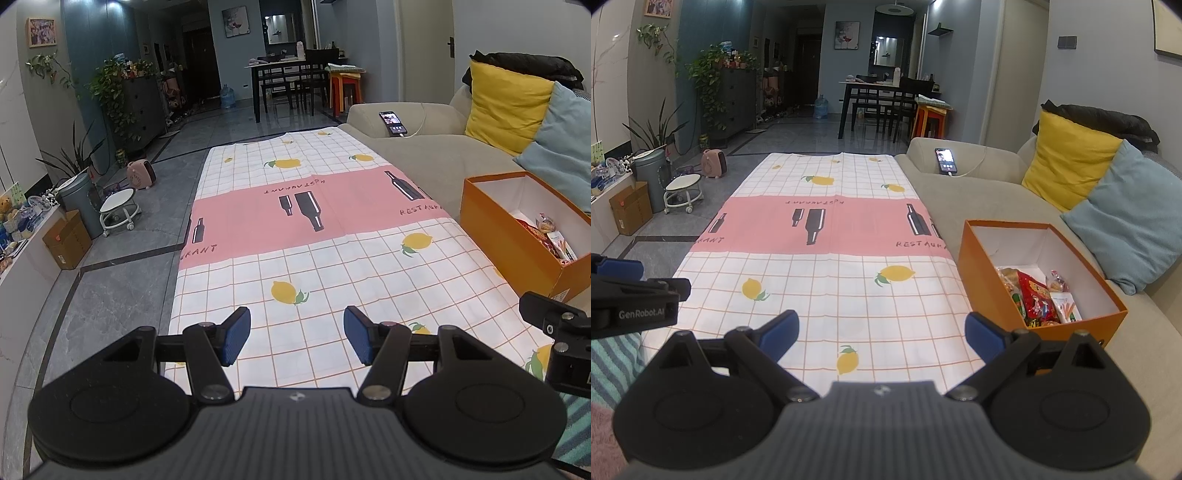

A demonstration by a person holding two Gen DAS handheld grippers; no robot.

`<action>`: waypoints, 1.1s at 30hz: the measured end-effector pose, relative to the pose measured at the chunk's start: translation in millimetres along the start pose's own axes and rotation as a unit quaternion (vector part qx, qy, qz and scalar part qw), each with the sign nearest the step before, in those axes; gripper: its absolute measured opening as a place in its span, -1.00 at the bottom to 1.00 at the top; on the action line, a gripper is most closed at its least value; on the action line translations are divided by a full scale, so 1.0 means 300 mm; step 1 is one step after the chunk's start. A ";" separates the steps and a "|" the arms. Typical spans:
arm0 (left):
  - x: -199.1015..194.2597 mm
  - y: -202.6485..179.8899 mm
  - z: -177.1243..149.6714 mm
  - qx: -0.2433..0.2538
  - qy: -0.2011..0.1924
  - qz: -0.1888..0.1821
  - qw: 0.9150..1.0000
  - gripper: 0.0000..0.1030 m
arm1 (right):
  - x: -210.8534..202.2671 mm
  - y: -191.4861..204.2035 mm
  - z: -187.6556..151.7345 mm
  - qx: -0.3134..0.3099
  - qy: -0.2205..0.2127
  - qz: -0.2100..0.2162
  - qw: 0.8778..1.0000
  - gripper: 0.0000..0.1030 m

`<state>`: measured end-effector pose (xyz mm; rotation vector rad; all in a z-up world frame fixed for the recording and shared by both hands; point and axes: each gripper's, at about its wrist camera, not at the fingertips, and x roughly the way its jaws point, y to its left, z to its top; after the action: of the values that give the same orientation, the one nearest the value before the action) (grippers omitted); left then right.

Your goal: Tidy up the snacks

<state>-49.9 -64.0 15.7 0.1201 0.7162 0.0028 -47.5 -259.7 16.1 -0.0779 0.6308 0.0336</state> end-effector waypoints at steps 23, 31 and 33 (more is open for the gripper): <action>-0.003 -0.004 0.005 0.001 -0.001 -0.001 1.000 0.33 | 0.002 0.002 -0.001 0.001 0.002 0.000 1.000 0.82; -0.002 -0.003 0.002 0.000 -0.001 -0.001 1.000 0.33 | 0.004 0.002 -0.002 0.000 0.002 0.001 1.000 0.82; -0.002 -0.003 0.003 0.000 -0.002 -0.001 1.000 0.33 | 0.003 0.002 -0.002 0.001 0.002 0.000 1.000 0.82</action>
<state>-49.8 -64.9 16.7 0.1193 0.7126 0.0010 -47.1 -259.0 15.0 -0.0766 0.6358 0.0339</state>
